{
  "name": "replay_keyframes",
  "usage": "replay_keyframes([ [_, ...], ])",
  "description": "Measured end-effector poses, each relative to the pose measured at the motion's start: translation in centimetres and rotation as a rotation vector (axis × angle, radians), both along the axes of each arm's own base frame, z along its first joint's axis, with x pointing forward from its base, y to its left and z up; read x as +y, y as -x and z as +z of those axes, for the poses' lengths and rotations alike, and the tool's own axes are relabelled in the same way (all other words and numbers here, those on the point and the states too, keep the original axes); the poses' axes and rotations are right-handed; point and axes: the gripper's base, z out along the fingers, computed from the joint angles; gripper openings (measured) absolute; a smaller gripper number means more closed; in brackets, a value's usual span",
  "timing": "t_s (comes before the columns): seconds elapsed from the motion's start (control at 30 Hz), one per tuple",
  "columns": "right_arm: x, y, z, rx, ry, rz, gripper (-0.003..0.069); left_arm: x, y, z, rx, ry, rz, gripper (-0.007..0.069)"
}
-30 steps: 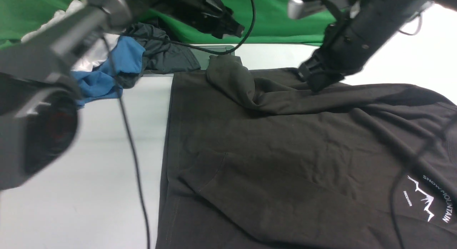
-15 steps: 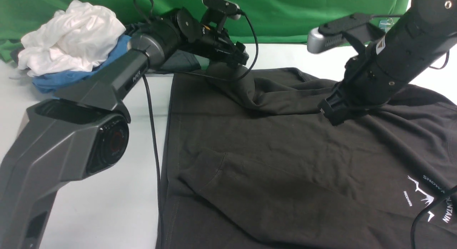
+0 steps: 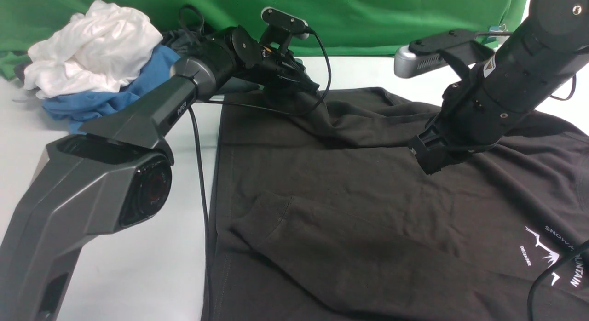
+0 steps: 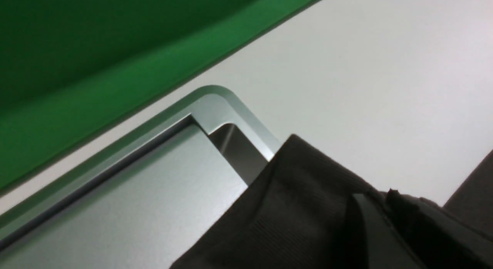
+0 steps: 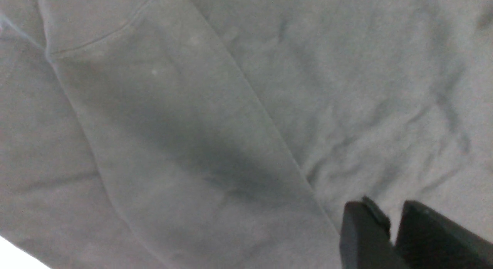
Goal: Fold a long-sleeved shirt on a white desktop.
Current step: 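Grab the top left corner of the dark shirt with the left gripper, then fold the left side of the dark shirt inward over its body with the left gripper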
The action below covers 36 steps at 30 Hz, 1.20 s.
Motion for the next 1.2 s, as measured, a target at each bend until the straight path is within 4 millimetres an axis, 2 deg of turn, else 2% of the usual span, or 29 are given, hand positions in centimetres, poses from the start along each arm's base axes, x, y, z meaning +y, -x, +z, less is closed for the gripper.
replay_keyframes([
  [0.07, 0.0, 0.0, 0.0, 0.002, 0.001, 0.001, 0.0159, 0.0, 0.1, 0.5, 0.001, 0.001, -0.006, 0.0034],
  [0.13, 0.0, 0.0, 0.0, 0.001, 0.001, 0.003, 0.0159, 0.0, 0.2, 1.8, -0.006, -0.004, -0.018, 0.0034],
  [0.23, 0.0, 0.1, 0.1, -0.001, 0.001, 0.007, 0.0159, -0.1, 0.8, 4.5, -0.012, -0.005, -0.050, 0.0034],
  [0.27, -0.1, 0.1, 0.3, -0.011, -0.001, 0.010, 0.0159, -0.1, 1.2, 6.2, -0.017, -0.013, -0.077, 0.0034],
  [0.47, -0.3, 0.7, 1.8, -0.075, -0.016, 0.020, 0.0159, 0.1, 2.8, 8.6, 0.061, -0.034, -0.152, 0.0034],
  [0.67, -0.6, 1.4, 3.2, -0.116, -0.029, 0.023, 0.0159, 0.6, 4.3, 8.6, 0.234, -0.061, -0.201, 0.0034],
  [0.8, -0.6, 1.5, 3.4, -0.126, -0.028, 0.029, 0.0159, 1.3, 5.0, 8.8, 0.311, -0.073, -0.206, 0.0034],
  [0.9, -0.7, 1.5, 3.5, -0.135, -0.026, 0.043, 0.0159, 1.8, 5.2, 8.2, 0.365, -0.082, -0.173, 0.0034],
  [0.97, -0.7, 1.6, 3.6, -0.139, -0.027, 0.044, 0.0154, 2.5, 5.6, 6.8, 0.428, -0.127, -0.146, 0.0048],
  [1.07, -0.7, 1.6, 3.6, -0.140, -0.027, 0.044, 0.0154, 3.5, 5.8, 5.4, 0.496, -0.126, -0.112, 0.0099],
  [1.1, -0.7, 1.6, 3.6, -0.140, -0.026, 0.047, 0.0153, 4.1, 6.0, 4.8, 0.529, -0.120, -0.087, 0.0146],
  [1.13, -0.7, 1.6, 3.6, -0.140, -0.026, 0.047, 0.0150, 4.6, 6.0, 4.7, 0.543, -0.115, -0.070, 0.0170],
  [1.17, -0.7, 1.6, 3.6, -0.141, -0.026, 0.047, 0.0148, 5.5, 6.2, 4.6, 0.566, -0.111, -0.041, 0.0228],
  [1.2, -0.7, 1.6, 3.6, -0.141, -0.026, 0.047, 0.0146, 5.6, 6.2, 4.6, 0.567, -0.110, -0.038, 0.0228],
])
